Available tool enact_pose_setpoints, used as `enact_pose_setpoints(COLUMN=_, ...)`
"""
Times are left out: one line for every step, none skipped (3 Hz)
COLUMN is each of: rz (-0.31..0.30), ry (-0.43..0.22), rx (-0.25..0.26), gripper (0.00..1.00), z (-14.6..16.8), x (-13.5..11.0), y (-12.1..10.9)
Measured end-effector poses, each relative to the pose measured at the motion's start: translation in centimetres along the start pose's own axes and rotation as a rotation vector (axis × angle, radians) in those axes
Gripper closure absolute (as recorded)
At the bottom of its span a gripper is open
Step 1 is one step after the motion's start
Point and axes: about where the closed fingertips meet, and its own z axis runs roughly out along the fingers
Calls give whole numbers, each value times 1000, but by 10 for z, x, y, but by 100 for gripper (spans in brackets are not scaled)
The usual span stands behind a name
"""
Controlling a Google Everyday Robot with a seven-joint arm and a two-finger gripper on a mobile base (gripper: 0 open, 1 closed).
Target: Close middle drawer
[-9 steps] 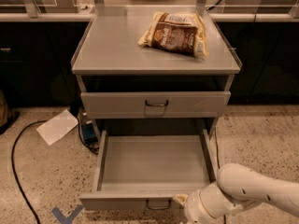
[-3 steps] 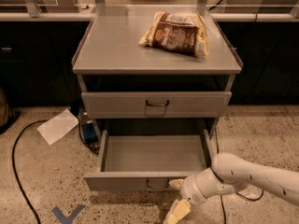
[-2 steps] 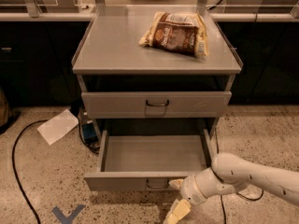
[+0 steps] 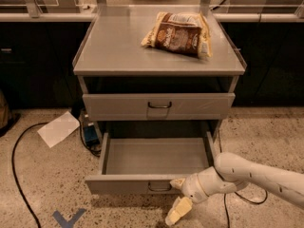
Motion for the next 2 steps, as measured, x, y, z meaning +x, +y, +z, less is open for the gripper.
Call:
enact_pose_setpoints(rz=0, ry=-1, rx=0, gripper=0, z=-1, x=-1, y=0)
enact_pose_setpoints(rz=-11, ry=-23, rx=67, gripper=0, z=-18, x=-19, y=-27)
